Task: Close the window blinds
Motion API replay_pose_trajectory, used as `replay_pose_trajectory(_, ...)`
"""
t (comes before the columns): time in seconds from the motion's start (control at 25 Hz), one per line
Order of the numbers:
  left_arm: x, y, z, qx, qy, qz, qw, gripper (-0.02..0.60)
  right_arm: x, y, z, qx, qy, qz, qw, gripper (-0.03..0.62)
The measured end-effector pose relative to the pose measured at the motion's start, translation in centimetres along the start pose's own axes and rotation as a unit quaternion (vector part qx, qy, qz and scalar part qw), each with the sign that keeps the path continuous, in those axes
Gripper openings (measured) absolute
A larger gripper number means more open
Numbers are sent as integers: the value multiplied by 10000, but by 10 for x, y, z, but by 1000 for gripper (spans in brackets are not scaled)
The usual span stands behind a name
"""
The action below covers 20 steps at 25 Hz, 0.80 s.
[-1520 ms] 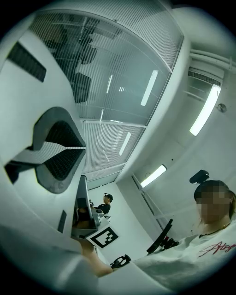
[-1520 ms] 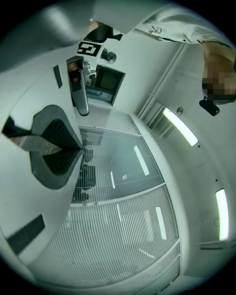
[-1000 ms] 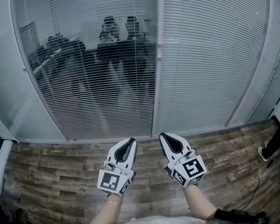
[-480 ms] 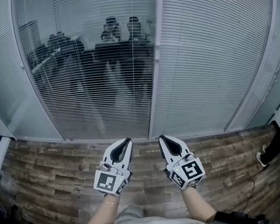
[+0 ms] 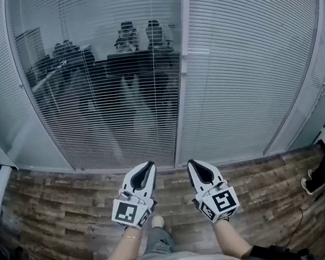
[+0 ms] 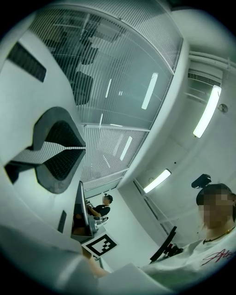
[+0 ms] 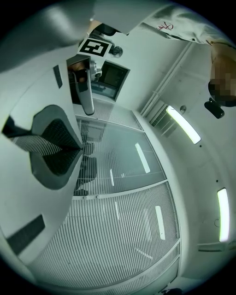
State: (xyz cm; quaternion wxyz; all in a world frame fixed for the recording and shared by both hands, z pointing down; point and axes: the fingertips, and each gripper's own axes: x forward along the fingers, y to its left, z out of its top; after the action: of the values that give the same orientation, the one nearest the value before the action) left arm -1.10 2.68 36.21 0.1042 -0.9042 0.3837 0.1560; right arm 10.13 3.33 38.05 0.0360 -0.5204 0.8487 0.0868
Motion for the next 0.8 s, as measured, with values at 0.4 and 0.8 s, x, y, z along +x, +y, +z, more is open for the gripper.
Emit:
replay_pose_trajectory(0.4, 66, 72, -27, -28, -43, -102, 9999, 28, 86, -37, -20, -197, 31, -144, 9997, 8)
replay_pose_trajectory(0.8, 146, 145, -56, -68, 7, -242, 9997, 28, 185, -93, -31, -236, 88, -310, 9992, 8)
